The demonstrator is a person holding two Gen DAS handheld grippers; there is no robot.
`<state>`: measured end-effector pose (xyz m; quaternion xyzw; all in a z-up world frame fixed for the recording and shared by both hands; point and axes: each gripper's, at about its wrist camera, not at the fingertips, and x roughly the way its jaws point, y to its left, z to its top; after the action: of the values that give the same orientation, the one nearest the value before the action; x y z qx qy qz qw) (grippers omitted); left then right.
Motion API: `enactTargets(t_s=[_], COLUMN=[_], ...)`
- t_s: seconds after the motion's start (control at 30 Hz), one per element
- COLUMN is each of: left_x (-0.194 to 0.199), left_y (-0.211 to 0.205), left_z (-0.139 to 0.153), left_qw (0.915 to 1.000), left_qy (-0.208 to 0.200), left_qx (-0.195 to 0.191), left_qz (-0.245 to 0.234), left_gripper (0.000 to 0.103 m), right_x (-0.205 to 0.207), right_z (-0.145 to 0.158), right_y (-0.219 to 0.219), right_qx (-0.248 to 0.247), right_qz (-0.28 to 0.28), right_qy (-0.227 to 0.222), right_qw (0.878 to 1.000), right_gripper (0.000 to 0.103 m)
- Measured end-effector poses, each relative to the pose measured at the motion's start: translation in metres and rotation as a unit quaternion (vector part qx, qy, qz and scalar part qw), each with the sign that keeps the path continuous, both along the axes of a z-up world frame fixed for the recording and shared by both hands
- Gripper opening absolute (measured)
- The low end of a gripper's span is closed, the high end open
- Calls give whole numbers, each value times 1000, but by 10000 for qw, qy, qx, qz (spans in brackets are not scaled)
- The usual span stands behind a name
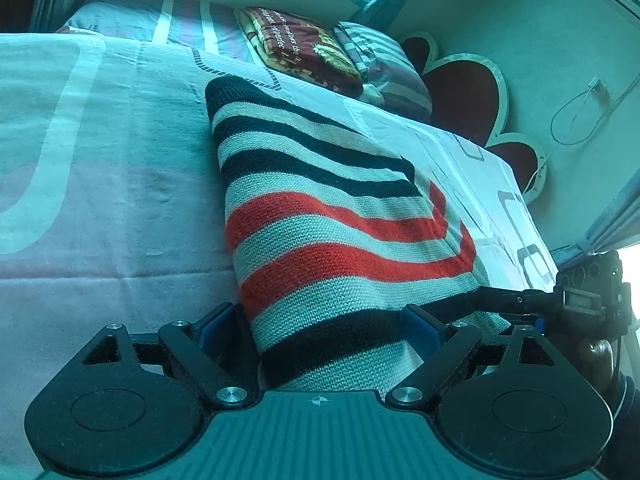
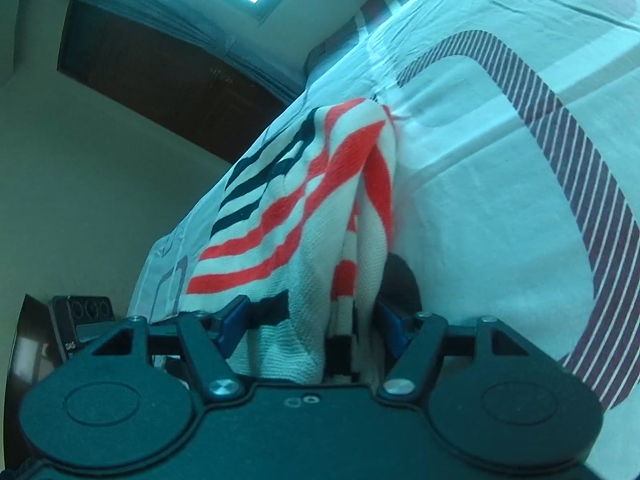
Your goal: Fold small clothes
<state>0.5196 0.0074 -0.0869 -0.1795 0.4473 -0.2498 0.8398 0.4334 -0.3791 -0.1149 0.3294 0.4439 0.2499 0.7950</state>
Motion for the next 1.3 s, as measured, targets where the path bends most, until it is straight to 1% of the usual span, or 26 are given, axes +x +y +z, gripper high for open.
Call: enactTargets(t_s=[0.07,0.17,0.23,0.27,0.37,0.4,0.43,0.5,0.53,0.6,0.63,0.67,0.7,0.77,0.8,0.83,0.87,0.9,0.97,1.07,1.13,1.3], left_x=[1,4,8,11,18,19,19,18,17,21,22,24,24,22,20,18,16,13,8,-2,-9,-30], left_y=[3,6,4,2,-4,-6,-6,-3,0,1,-1,-6,-12,-23,-27,-29,-28,-24,-21,-21,-17,11], left_z=[-1,-3,-3,-3,-4,-4,-3,-4,-6,-9,-9,-8,-7,-5,-3,-2,0,3,10,23,33,60], left_qw=[10000,9999,9998,9998,9997,9997,9997,9995,9992,9988,9989,9992,9996,9999,9997,9996,9995,9992,9984,9976,9972,9954], left_qy=[16,46,49,54,69,78,87,99,119,136,127,92,33,-96,-191,-249,-316,-376,-502,-610,-662,-832], left_qx=[-53,-149,-181,-212,-255,-240,-231,-257,-323,-439,-433,-370,-250,-8,98,111,3,-142,-252,-327,-352,-463], left_qz=[-12,-33,-28,-15,-6,-26,-64,-158,-184,-143,-112,-99,-81,-72,-64,-60,1,62,80,21,12,96], left_gripper=[87,87,87,87,87,87,86,80,80,80,80,80,80,80,69,64,55,53,53,52,52,52], right_x=[0,4,9,13,16,15,14,10,9,11,13,14,13,11,8,4,1,-2,-8,-19,-24,-35], right_z=[-2,-9,-8,-7,-4,-4,-4,-5,-7,-9,-8,-5,-2,5,9,13,17,21,30,48,61,93], right_y=[-4,-11,-5,0,8,6,4,-5,-7,-3,2,7,12,23,29,33,37,38,38,45,52,74], right_qx=[-20,206,137,81,-27,-18,-32,96,118,108,80,-15,-158,-563,-771,-953,-1074,-1099,-1082,-1277,-1320,-1367], right_qz=[12,-57,3,50,116,123,148,172,197,175,141,122,91,7,-5,2,0,-26,-81,-57,-32,99], right_qy=[16,67,3,-55,-174,-177,-156,-124,-120,-161,-193,-233,-301,-447,-524,-603,-665,-709,-792,-967,-1049,-1299], right_qw=[10000,9998,9999,9999,9998,9998,9998,9997,9997,9997,9997,9997,9994,9974,9956,9936,9920,9914,9909,9871,9857,9820], right_gripper=[57,55,56,59,60,60,55,52,49,49,52,52,51,45,44,42,40,38,36,36,36,36])
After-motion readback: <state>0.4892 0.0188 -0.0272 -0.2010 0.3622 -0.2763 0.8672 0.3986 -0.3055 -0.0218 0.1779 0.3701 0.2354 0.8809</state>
